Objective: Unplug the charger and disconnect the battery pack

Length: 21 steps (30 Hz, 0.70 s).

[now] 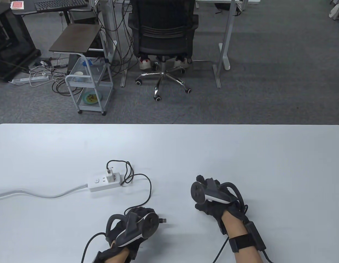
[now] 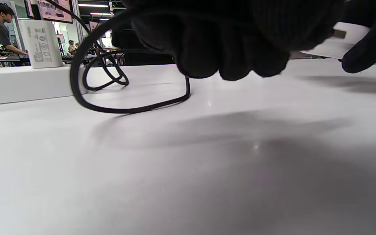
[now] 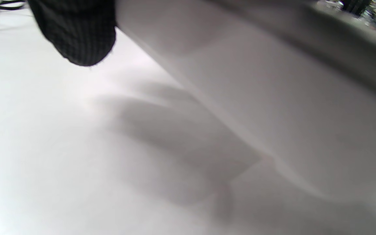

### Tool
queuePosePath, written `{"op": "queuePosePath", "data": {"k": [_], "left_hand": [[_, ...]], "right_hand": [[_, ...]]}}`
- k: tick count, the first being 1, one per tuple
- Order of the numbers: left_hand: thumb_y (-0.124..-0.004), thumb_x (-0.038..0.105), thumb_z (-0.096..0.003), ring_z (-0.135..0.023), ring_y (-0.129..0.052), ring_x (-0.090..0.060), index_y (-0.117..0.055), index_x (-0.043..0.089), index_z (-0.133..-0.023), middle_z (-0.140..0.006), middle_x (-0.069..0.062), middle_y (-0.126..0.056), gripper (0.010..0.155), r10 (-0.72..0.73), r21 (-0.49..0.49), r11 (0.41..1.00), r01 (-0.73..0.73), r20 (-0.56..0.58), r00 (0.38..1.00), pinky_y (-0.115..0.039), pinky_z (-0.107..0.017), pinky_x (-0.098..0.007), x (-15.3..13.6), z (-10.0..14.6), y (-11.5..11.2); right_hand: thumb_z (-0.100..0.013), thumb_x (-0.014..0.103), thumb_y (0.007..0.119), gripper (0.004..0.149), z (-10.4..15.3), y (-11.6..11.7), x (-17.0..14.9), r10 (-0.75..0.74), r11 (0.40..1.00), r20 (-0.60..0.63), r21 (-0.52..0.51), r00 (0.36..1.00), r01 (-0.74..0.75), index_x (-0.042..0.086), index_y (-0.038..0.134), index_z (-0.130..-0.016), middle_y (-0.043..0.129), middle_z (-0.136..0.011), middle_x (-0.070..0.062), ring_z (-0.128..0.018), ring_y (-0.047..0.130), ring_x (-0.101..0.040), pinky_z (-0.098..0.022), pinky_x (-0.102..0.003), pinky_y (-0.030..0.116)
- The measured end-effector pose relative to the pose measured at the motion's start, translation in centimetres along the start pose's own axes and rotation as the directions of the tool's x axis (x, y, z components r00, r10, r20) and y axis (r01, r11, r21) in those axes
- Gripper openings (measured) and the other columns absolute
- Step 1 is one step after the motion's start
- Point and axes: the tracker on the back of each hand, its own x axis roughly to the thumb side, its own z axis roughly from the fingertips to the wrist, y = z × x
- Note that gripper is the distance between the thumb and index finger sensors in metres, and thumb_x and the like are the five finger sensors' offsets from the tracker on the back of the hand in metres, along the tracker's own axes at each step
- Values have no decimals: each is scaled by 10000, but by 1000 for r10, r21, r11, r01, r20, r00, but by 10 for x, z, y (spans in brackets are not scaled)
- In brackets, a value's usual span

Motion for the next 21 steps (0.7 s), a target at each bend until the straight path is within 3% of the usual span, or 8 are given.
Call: {"op": "queuePosePath", "data": {"k": [10,21], "left_hand": [[-825,539,-439,-916,-1008,-69,-935,424,-794,-948,214,-951,390,5,-6,1000,-5,23,1000,-806,-778,-273,7,1,0],[-829,538,-439,-910,-1013,-71,-937,421,-793,-947,206,-954,388,-24,-17,1000,25,29,999,-811,-772,-271,9,1,-2]], "right_hand": [[-423,599,771,1026,-24,2,-60,26,991,-221,131,975,3,119,169,-1102,372,-1116,-283,-905,533,-551,-646,-628,611],[-505,545,645,923,-29,11,-95,-71,979,-372,150,925,136,110,73,-1084,279,-1099,-339,-902,461,-576,-674,-637,547]]}}
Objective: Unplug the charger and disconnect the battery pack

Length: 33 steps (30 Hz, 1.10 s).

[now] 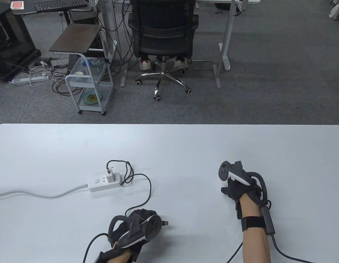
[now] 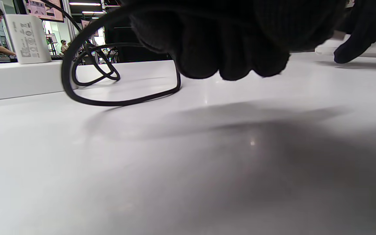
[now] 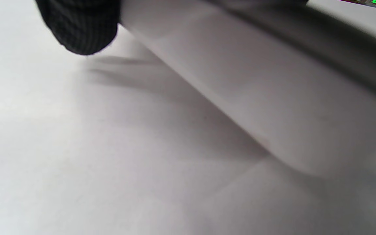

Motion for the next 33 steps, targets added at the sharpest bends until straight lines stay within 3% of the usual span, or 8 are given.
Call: {"op": "queuePosePath", "data": {"k": [5,8,15,20,24,29,33], "left_hand": [[-826,542,-437,-909,-1012,-74,-936,423,-791,-946,209,-952,389,14,-8,1000,-14,2,1000,-809,-772,-278,2,-1,-1],[-828,541,-438,-913,-1011,-72,-937,423,-793,-949,207,-952,389,-1,-7,1000,1,1,1000,-809,-775,-275,2,0,-1],[-828,542,-438,-911,-1011,-76,-935,424,-793,-948,208,-953,389,6,-10,1000,-6,1,1000,-808,-773,-279,1,-1,-1],[-830,540,-438,-910,-1012,-75,-935,421,-794,-949,203,-953,390,-3,-9,1000,3,2,1000,-809,-773,-276,3,0,-1],[-826,544,-438,-912,-1009,-77,-933,426,-794,-949,206,-951,390,-12,-5,1000,12,1,1000,-807,-774,-279,3,0,-2],[-827,542,-441,-913,-1009,-76,-933,424,-796,-952,204,-950,389,-30,-8,1000,30,-2,1000,-808,-773,-278,4,0,-3],[-830,537,-441,-914,-1010,-75,-934,420,-797,-952,201,-951,389,-31,-15,999,31,-5,1000,-808,-774,-276,4,-1,-4]], "right_hand": [[-529,530,599,872,-4,7,5,51,999,-9,16,999,-51,119,73,-1090,273,-1095,-347,-902,454,-575,-678,-640,540],[-539,505,556,827,-7,10,2,10,999,-14,31,1000,-9,122,67,-1085,267,-1087,-355,-893,455,-575,-676,-641,537],[-539,489,519,761,-3,16,1,46,996,-32,-75,998,-48,185,86,-1087,234,-1108,-301,-929,417,-527,-710,-626,498],[-537,504,539,751,12,13,6,109,971,-43,-209,993,-115,189,180,-1116,235,-1141,-222,-964,424,-441,-734,-610,499],[-521,553,563,775,35,-1,17,137,941,49,-317,989,-115,204,256,-1140,301,-1158,-210,-960,498,-442,-723,-620,540],[-520,576,572,757,68,-13,29,107,910,252,-415,962,7,216,342,-1144,395,-1152,-200,-939,561,-447,-689,-611,601],[-522,588,565,737,89,-16,37,189,879,291,-475,938,-30,226,385,-1138,447,-1143,-175,-927,603,-423,-683,-592,629]]}}
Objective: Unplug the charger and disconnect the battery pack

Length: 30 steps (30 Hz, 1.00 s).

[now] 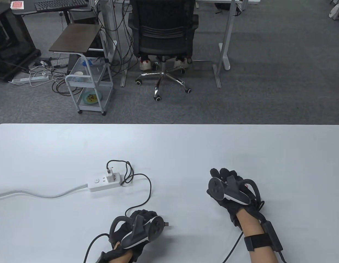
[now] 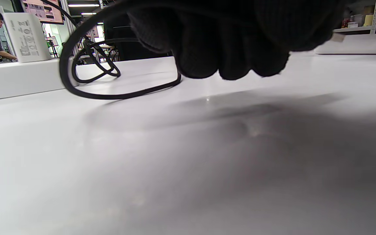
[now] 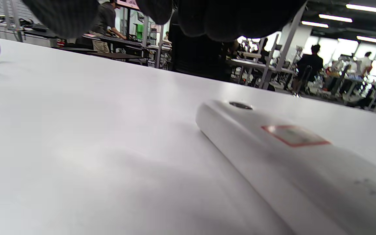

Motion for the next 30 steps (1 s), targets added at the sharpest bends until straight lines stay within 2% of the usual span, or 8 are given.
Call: {"op": "queuePosePath", "data": {"k": [7,11,15,21,30], "left_hand": [[-827,543,-440,-910,-1012,-77,-933,424,-796,-949,203,-953,390,-12,5,1000,12,-11,1000,-809,-772,-278,-3,0,0],[-825,544,-441,-910,-1011,-78,-932,423,-796,-947,205,-953,390,-8,13,1000,8,-15,1000,-808,-770,-281,-3,0,0],[-836,529,-447,-910,-1014,-75,-938,408,-800,-952,194,-954,387,-9,28,1000,10,-12,1000,-811,-774,-270,-3,1,0],[-826,542,-442,-914,-1009,-78,-932,421,-798,-955,202,-948,391,-3,44,999,3,-8,1000,-806,-775,-279,-2,0,0],[-822,546,-444,-918,-1006,-79,-927,424,-802,-957,200,-947,392,12,61,998,-11,-12,1000,-802,-778,-281,-3,1,1]], "right_hand": [[-524,580,569,666,21,-12,22,-23,997,159,-75,987,35,249,508,-1099,531,-1105,-140,-885,670,-386,-657,-574,669],[-523,587,568,659,40,-15,39,-12,996,233,-81,972,32,257,524,-1092,549,-1102,-123,-884,685,-371,-657,-562,683],[-524,580,570,652,57,-7,62,-69,994,331,-56,941,93,260,531,-1090,551,-1103,-121,-887,683,-373,-658,-565,680],[-522,579,569,653,73,7,93,8,999,416,-32,909,5,265,515,-1092,530,-1112,-125,-897,671,-374,-661,-563,674],[-521,576,570,642,83,18,114,49,999,504,-43,862,-31,267,531,-1083,542,-1107,-114,-896,679,-368,-660,-560,678]]}}
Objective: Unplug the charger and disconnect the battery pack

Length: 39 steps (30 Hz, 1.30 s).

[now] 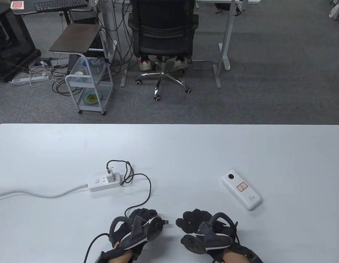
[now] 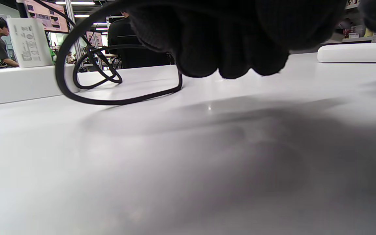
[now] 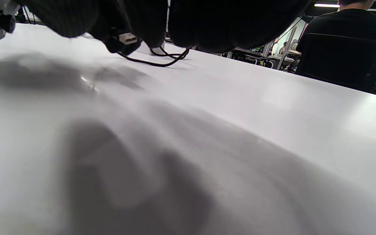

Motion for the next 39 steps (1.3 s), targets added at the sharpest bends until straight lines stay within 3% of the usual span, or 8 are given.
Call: {"op": "queuePosePath", "data": {"k": [2,5,16,22,26,30,34,39], "left_hand": [[-821,544,-446,-919,-1005,-79,-927,423,-803,-958,199,-946,392,14,12,1000,-14,1,1000,-801,-777,-282,0,1,0],[-821,544,-448,-921,-1003,-78,-926,422,-806,-961,200,-943,392,5,15,1000,-5,5,1000,-802,-778,-279,1,2,1],[-818,551,-445,-918,-1006,-75,-925,432,-803,-957,202,-948,392,2,23,1000,-2,-12,1000,-801,-780,-278,-1,0,3],[-816,553,-451,-921,-1002,-83,-923,429,-809,-963,195,-943,393,67,87,994,-61,-61,996,-796,-781,-284,-17,-3,18],[-807,549,-457,-930,-993,-87,-918,426,-818,-971,190,-938,397,15,209,978,14,-137,990,-791,-785,-285,-22,-9,36],[-804,550,-463,-940,-984,-88,-910,428,-826,-980,191,-929,398,83,241,970,-40,-172,982,-782,-793,-286,-24,-28,50],[-791,547,-464,-948,-978,-77,-897,444,-833,-989,201,-917,398,70,320,947,-8,-182,981,-780,-796,-279,-16,-66,62],[-796,551,-461,-953,-973,-73,-896,449,-833,-991,204,-915,398,115,256,964,-69,-169,979,-775,-802,-275,11,-123,68]], "right_hand": [[-522,575,567,641,-2,3,3,17,1000,12,21,1000,-17,269,528,-1083,542,-1109,-112,-900,679,-365,-660,-559,678],[-557,472,506,559,-4,8,3,24,999,4,29,1000,-24,275,533,-1079,542,-1118,-111,-915,678,-369,-664,-566,671],[-557,466,501,564,-4,15,-7,-18,998,-16,66,1000,19,270,529,-1086,557,-1134,-108,-937,684,-378,-665,-582,659],[-553,482,517,566,-4,8,-3,6,999,-2,52,1000,-6,282,540,-1083,600,-1140,-81,-944,729,-348,-668,-583,662],[-550,492,527,568,-5,1,-3,2,1000,-19,26,1000,-1,286,547,-1079,608,-1137,-77,-939,738,-346,-667,-584,663],[-549,495,531,568,-7,-1,-3,-10,1000,-11,14,1000,10,288,549,-1077,613,-1136,-73,-936,742,-346,-667,-584,663],[-546,503,537,568,-9,-2,-3,-12,1000,1,5,1000,12,291,560,-1073,626,-1131,-68,-931,752,-340,-666,-585,665],[-545,508,538,572,-10,-6,-4,-34,999,30,-19,999,34,291,560,-1074,631,-1130,-68,-928,756,-339,-664,-584,668]]}}
